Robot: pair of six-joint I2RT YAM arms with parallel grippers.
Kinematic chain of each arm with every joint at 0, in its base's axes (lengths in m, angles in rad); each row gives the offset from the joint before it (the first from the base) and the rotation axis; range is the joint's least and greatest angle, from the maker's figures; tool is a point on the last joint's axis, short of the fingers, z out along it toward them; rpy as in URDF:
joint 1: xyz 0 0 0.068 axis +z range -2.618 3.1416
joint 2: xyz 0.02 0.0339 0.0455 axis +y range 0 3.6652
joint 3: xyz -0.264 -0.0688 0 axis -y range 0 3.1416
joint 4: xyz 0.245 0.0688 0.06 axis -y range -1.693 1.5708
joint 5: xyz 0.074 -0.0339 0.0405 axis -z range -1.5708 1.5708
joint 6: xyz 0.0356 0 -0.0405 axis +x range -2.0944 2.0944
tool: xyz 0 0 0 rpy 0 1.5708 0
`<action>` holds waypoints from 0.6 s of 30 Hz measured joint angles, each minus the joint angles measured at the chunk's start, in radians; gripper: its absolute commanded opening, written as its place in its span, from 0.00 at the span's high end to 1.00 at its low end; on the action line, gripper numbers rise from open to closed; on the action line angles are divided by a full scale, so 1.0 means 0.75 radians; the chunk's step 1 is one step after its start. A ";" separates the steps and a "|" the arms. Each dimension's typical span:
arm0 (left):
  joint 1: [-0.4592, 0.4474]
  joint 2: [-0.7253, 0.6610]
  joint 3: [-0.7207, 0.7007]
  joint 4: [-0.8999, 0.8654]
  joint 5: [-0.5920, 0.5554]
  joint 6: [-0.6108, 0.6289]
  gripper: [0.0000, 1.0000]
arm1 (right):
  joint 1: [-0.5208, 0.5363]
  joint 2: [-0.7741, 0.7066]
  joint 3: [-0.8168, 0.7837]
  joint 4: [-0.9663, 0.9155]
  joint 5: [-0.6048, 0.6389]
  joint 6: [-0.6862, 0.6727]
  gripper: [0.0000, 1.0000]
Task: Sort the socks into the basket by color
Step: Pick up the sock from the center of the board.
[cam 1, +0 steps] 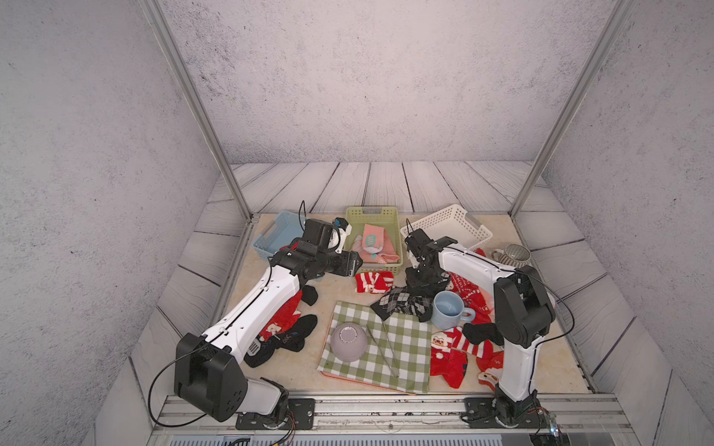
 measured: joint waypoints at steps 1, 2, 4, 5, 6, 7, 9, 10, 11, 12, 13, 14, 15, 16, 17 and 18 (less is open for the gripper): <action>0.000 0.000 0.000 0.001 0.000 0.000 0.32 | 0.000 -0.003 -0.001 0.001 0.002 0.008 0.89; 0.000 0.000 0.000 0.001 0.000 0.001 0.32 | 0.000 -0.009 -0.005 0.001 0.003 0.015 0.94; 0.000 0.000 0.000 0.002 0.001 0.001 0.32 | -0.001 -0.034 -0.016 0.001 0.005 0.019 1.00; 0.000 0.000 0.000 0.002 0.001 0.001 0.32 | -0.001 -0.050 -0.022 -0.003 0.006 0.018 1.00; 0.000 0.000 0.000 0.002 0.001 0.001 0.32 | -0.001 -0.065 -0.023 -0.008 0.007 0.018 1.00; 0.000 0.000 0.000 0.003 0.001 0.001 0.32 | -0.001 -0.083 -0.022 -0.013 0.007 0.019 1.00; 0.000 0.000 0.000 0.006 0.003 0.001 0.32 | -0.001 -0.121 -0.022 -0.022 0.007 0.019 1.00; 0.000 0.000 0.000 0.007 0.004 0.001 0.32 | -0.001 -0.141 -0.020 -0.031 0.007 0.019 1.00; 0.000 -0.001 0.000 0.007 0.004 0.001 0.32 | -0.001 -0.163 -0.019 -0.040 0.006 0.021 1.00; 0.000 -0.001 0.000 0.008 0.004 0.001 0.32 | -0.001 -0.183 -0.017 -0.048 0.004 0.022 1.00; 0.000 -0.001 0.000 0.009 0.004 0.001 0.32 | -0.001 -0.205 -0.013 -0.060 0.002 0.022 1.00; 0.000 -0.001 -0.001 0.012 0.005 0.001 0.32 | -0.001 -0.223 0.000 -0.077 -0.002 0.022 1.00; 0.000 -0.001 -0.001 0.016 0.005 0.001 0.32 | -0.001 -0.237 0.017 -0.094 -0.007 0.022 1.00; 0.000 -0.001 -0.001 0.018 0.006 0.001 0.32 | -0.001 -0.249 0.035 -0.106 -0.012 0.022 1.00; 0.000 -0.001 -0.001 0.020 0.006 0.001 0.32 | -0.001 -0.267 0.051 -0.113 -0.015 0.022 1.00; 0.000 -0.001 -0.001 0.023 0.006 0.001 0.32 | -0.001 -0.282 0.060 -0.118 -0.017 0.023 1.00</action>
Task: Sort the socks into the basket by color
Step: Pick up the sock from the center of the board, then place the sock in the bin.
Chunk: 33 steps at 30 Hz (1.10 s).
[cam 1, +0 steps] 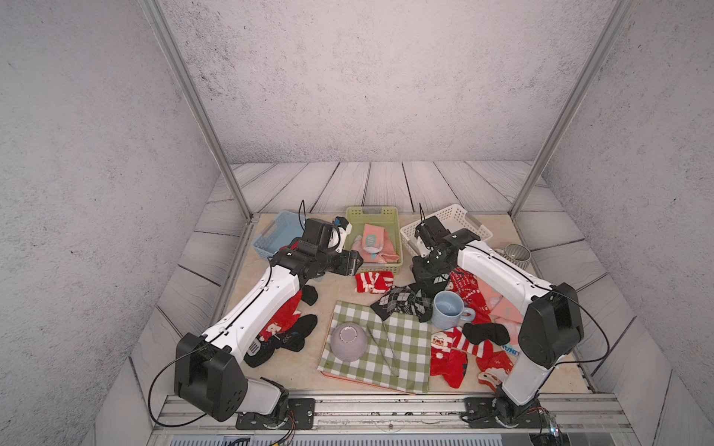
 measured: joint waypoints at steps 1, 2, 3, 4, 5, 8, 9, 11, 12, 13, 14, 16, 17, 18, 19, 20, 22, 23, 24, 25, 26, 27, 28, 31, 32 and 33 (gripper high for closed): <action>0.000 0.000 0.000 0.003 0.001 0.000 0.32 | 0.000 -0.023 0.010 -0.011 -0.001 0.002 1.00; 0.000 0.000 0.000 0.006 0.002 0.000 0.32 | 0.000 -0.041 0.020 -0.018 -0.001 0.004 1.00; 0.000 0.000 0.000 0.009 0.003 0.001 0.32 | 0.000 -0.061 0.039 -0.036 -0.001 0.006 1.00; 0.000 0.000 0.000 0.014 0.005 0.000 0.32 | -0.001 -0.076 0.066 -0.052 -0.001 0.009 1.00; 0.000 0.000 0.000 0.018 0.008 0.001 0.32 | -0.003 -0.087 0.098 -0.067 -0.001 0.010 1.00; -0.004 0.000 0.000 0.024 0.010 0.001 0.32 | -0.012 -0.117 0.208 -0.087 0.005 0.012 1.00; -0.006 0.000 0.000 0.024 0.008 0.003 0.32 | -0.017 -0.125 0.247 -0.093 0.007 0.012 1.00; -0.013 0.000 0.000 0.024 0.007 0.006 0.32 | -0.034 -0.133 0.324 -0.101 0.009 0.014 1.00; -0.017 0.000 0.000 0.023 0.007 0.009 0.32 | -0.050 -0.133 0.363 -0.102 0.009 0.016 1.00; -0.022 0.000 0.000 0.023 0.007 0.010 0.32 | -0.069 -0.133 0.396 -0.101 0.009 0.020 1.00; -0.025 0.000 0.000 0.023 0.007 0.010 0.32 | -0.090 -0.132 0.424 -0.100 0.009 0.022 1.00; -0.033 0.000 0.000 0.023 0.007 0.012 0.32 | -0.135 -0.129 0.483 -0.098 0.009 0.030 1.00; -0.036 0.000 0.000 0.023 0.007 0.014 0.32 | -0.151 -0.126 0.507 -0.096 0.009 0.031 1.00; -0.039 0.000 0.000 0.023 0.006 0.017 0.32 | -0.172 -0.116 0.541 -0.097 0.009 0.034 1.00; -0.043 0.000 0.000 0.022 0.005 0.020 0.32 | -0.191 -0.103 0.580 -0.095 0.009 0.035 1.00; -0.045 0.000 0.000 0.022 0.004 0.022 0.32 | -0.206 -0.092 0.611 -0.087 0.009 0.036 1.00; -0.052 0.000 0.000 0.022 0.001 0.025 0.32 | -0.230 -0.064 0.674 -0.065 0.009 0.037 1.00; -0.054 0.000 0.000 0.022 -0.001 0.026 0.32 | -0.238 -0.054 0.697 -0.050 0.009 0.037 1.00; -0.056 0.000 0.000 0.022 -0.003 0.027 0.32 | -0.246 -0.048 0.714 -0.035 0.011 0.037 1.00; -0.058 0.000 0.000 0.022 -0.005 0.028 0.32 | -0.254 -0.044 0.725 -0.017 0.016 0.036 1.00; -0.060 0.000 0.000 0.022 -0.005 0.030 0.32 | -0.262 -0.042 0.729 0.001 0.021 0.036 1.00; -0.062 0.000 0.000 0.022 -0.006 0.030 0.32 | -0.270 -0.042 0.730 0.024 0.029 0.035 1.00; -0.065 0.000 0.000 0.022 -0.007 0.030 0.32 | -0.278 -0.038 0.732 0.042 0.039 0.034 1.00; -0.073 0.000 0.001 0.022 -0.007 0.030 0.32 | -0.313 0.006 0.769 0.081 0.071 0.027 1.00; -0.076 0.000 0.002 0.022 -0.007 0.030 0.32 | -0.328 0.028 0.784 0.097 0.080 0.023 1.00; -0.080 0.001 0.004 0.021 -0.008 0.030 0.32 | -0.343 0.055 0.799 0.113 0.092 0.017 1.00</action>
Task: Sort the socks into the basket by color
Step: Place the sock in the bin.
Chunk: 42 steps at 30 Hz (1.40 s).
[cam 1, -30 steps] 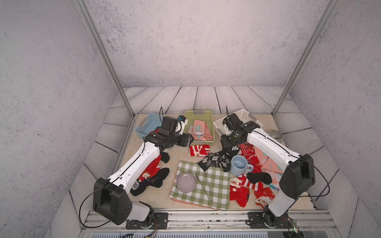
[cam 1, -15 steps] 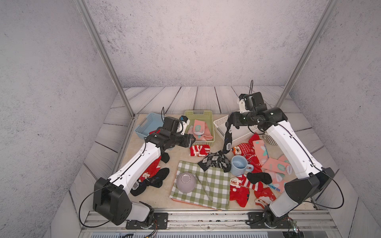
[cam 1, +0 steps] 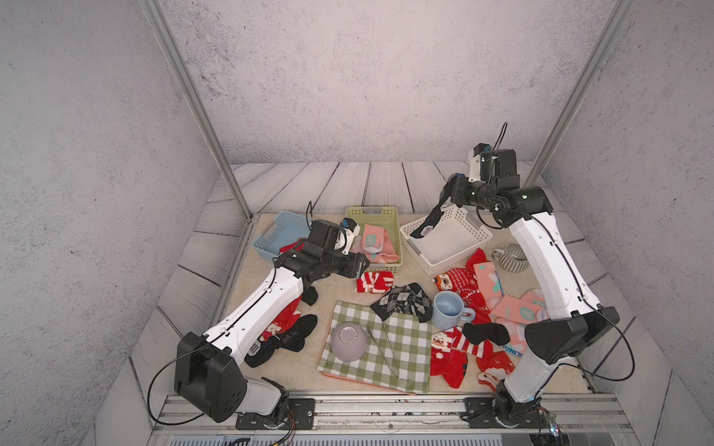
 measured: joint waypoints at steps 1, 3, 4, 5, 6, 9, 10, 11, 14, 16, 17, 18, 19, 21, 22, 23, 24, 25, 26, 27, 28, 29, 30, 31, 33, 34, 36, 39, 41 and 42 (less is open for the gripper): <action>-0.003 0.001 0.003 -0.001 0.001 0.001 0.32 | -0.014 0.028 0.014 0.010 0.011 -0.007 1.00; -0.010 0.006 0.012 0.000 0.000 0.001 0.32 | -0.035 0.088 0.036 0.017 0.021 -0.020 1.00; -0.013 0.010 0.018 -0.001 0.000 0.001 0.32 | -0.043 0.119 0.043 0.020 0.022 -0.027 1.00; -0.016 0.013 0.023 0.001 -0.001 0.002 0.32 | -0.051 0.146 0.047 0.021 0.022 -0.032 1.00; -0.019 0.016 0.026 0.001 0.000 0.002 0.32 | -0.058 0.179 0.050 0.021 0.018 -0.035 1.00; -0.027 0.028 0.031 -0.002 0.000 0.007 0.32 | -0.066 0.270 0.045 0.020 -0.011 -0.042 1.00; -0.031 0.035 0.033 -0.005 -0.002 0.012 0.32 | -0.066 0.301 0.036 0.021 -0.031 -0.043 1.00; -0.036 0.043 0.037 -0.010 -0.005 0.016 0.32 | -0.067 0.331 0.025 0.021 -0.051 -0.042 1.00; -0.058 0.068 0.048 -0.034 -0.021 0.039 0.33 | -0.071 0.432 -0.002 0.020 -0.136 -0.031 1.00; -0.076 0.084 0.049 -0.050 -0.030 0.055 0.32 | -0.073 0.509 -0.013 0.013 -0.187 -0.021 0.99; -0.084 0.092 0.049 -0.061 -0.032 0.062 0.33 | -0.073 0.543 -0.020 0.009 -0.207 -0.017 0.98; -0.092 0.100 0.049 -0.072 -0.034 0.068 0.33 | -0.073 0.574 -0.034 0.008 -0.228 -0.010 0.97; -0.099 0.108 0.048 -0.081 -0.035 0.074 0.33 | -0.075 0.600 -0.052 0.004 -0.242 -0.003 0.95; -0.109 0.121 0.048 -0.095 -0.037 0.086 0.32 | -0.078 0.634 -0.094 -0.006 -0.262 0.008 0.89; -0.114 0.128 0.048 -0.102 -0.039 0.091 0.32 | -0.079 0.644 -0.106 -0.011 -0.268 0.013 0.85; -0.120 0.135 0.048 -0.107 -0.040 0.095 0.32 | -0.081 0.655 -0.114 -0.019 -0.274 0.019 0.78; -0.126 0.143 0.048 -0.111 -0.041 0.097 0.32 | -0.082 0.660 -0.117 -0.025 -0.277 0.021 0.71; -0.131 0.151 0.048 -0.114 -0.041 0.100 0.32 | -0.083 0.663 -0.117 -0.032 -0.281 0.021 0.63; -0.139 0.161 0.048 -0.117 -0.041 0.101 0.32 | -0.083 0.663 -0.117 -0.036 -0.285 0.026 0.53; -0.147 0.171 0.048 -0.120 -0.041 0.105 0.32 | -0.083 0.663 -0.116 -0.040 -0.291 0.035 0.49; -0.155 0.180 0.048 -0.120 -0.041 0.109 0.32 | -0.083 0.663 -0.116 -0.039 -0.294 0.037 0.46; -0.164 0.190 0.047 -0.120 -0.042 0.113 0.31 | -0.084 0.663 -0.116 -0.038 -0.298 0.039 0.41; -0.173 0.199 0.047 -0.120 -0.043 0.117 0.31 | -0.084 0.663 -0.116 -0.039 -0.302 0.041 0.36; -0.181 0.207 0.046 -0.119 -0.044 0.121 0.31 | -0.084 0.663 -0.116 -0.040 -0.306 0.046 0.31; -0.195 0.223 0.045 -0.120 -0.044 0.126 0.31 | -0.084 0.659 -0.116 -0.042 -0.311 0.047 0.26; -0.200 0.231 0.045 -0.119 -0.044 0.130 0.31 | -0.084 0.655 -0.116 -0.045 -0.313 0.048 0.23; -0.212 0.258 0.045 -0.119 -0.045 0.135 0.32 | -0.084 0.635 -0.116 -0.061 -0.314 0.051 0.15; -0.237 0.311 0.045 -0.121 -0.044 0.148 0.33 | -0.084 0.567 -0.116 -0.075 -0.323 0.053 0.07; -0.254 0.342 0.045 -0.124 -0.044 0.154 0.33 | -0.082 0.498 -0.126 -0.080 -0.330 0.057 0.06; -0.264 0.360 0.046 -0.126 -0.043 0.156 0.34 | -0.079 0.449 -0.140 -0.080 -0.334 0.057 0.05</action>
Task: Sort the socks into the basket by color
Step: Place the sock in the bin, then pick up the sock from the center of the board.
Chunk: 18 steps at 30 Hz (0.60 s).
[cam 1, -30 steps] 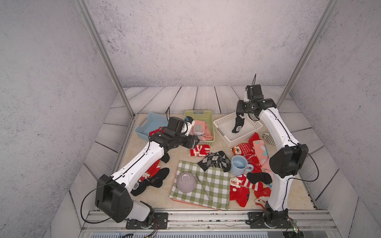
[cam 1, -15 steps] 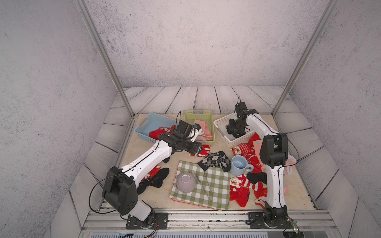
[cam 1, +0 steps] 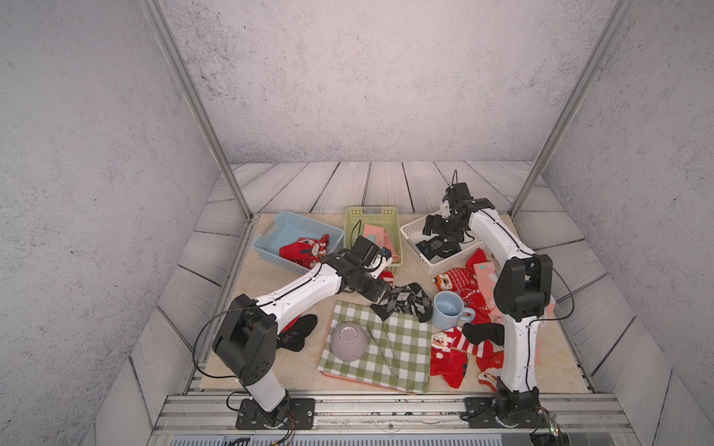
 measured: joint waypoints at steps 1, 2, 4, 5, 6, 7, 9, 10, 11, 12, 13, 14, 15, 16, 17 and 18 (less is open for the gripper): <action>-0.008 0.016 0.001 -0.003 0.002 0.001 0.34 | 0.003 -0.049 -0.016 -0.001 -0.003 0.001 0.05; -0.017 0.032 0.002 -0.004 0.003 0.002 0.34 | 0.006 -0.105 -0.039 0.002 -0.009 0.001 0.05; -0.032 0.061 0.006 -0.006 0.008 0.005 0.33 | 0.013 -0.207 -0.090 0.005 -0.017 0.002 0.04; -0.042 0.078 0.012 -0.009 0.009 0.005 0.33 | 0.018 -0.264 -0.124 0.006 -0.021 0.003 0.04; -0.051 0.097 0.022 -0.012 0.009 0.005 0.33 | 0.022 -0.312 -0.154 0.008 -0.024 0.004 0.04; -0.061 0.115 0.033 -0.013 0.010 0.006 0.33 | 0.028 -0.351 -0.182 0.008 -0.029 0.005 0.04; -0.082 0.160 0.063 -0.012 0.009 0.008 0.32 | 0.038 -0.419 -0.236 0.008 -0.041 0.006 0.04; -0.092 0.180 0.076 -0.012 0.009 0.009 0.32 | 0.041 -0.438 -0.254 0.006 -0.045 0.006 0.04; -0.104 0.203 0.094 -0.013 0.009 0.009 0.32 | 0.044 -0.458 -0.273 0.003 -0.048 0.007 0.04; -0.114 0.228 0.112 -0.015 0.007 0.009 0.32 | 0.048 -0.473 -0.288 0.001 -0.050 0.007 0.04; -0.125 0.255 0.135 -0.023 0.003 0.010 0.32 | 0.050 -0.484 -0.301 -0.002 -0.052 0.006 0.04; -0.135 0.283 0.159 -0.031 -0.006 0.010 0.33 | 0.050 -0.493 -0.311 -0.006 -0.053 0.006 0.04; -0.143 0.309 0.180 -0.035 -0.015 0.009 0.33 | 0.050 -0.504 -0.318 -0.013 -0.053 0.006 0.04; -0.149 0.331 0.194 -0.041 -0.024 0.009 0.34 | 0.050 -0.512 -0.323 -0.018 -0.053 0.006 0.04; -0.154 0.354 0.209 -0.052 -0.037 0.008 0.35 | 0.050 -0.523 -0.328 -0.023 -0.053 0.006 0.04; -0.158 0.371 0.216 -0.060 -0.049 0.007 0.36 | 0.050 -0.535 -0.330 -0.028 -0.053 0.006 0.04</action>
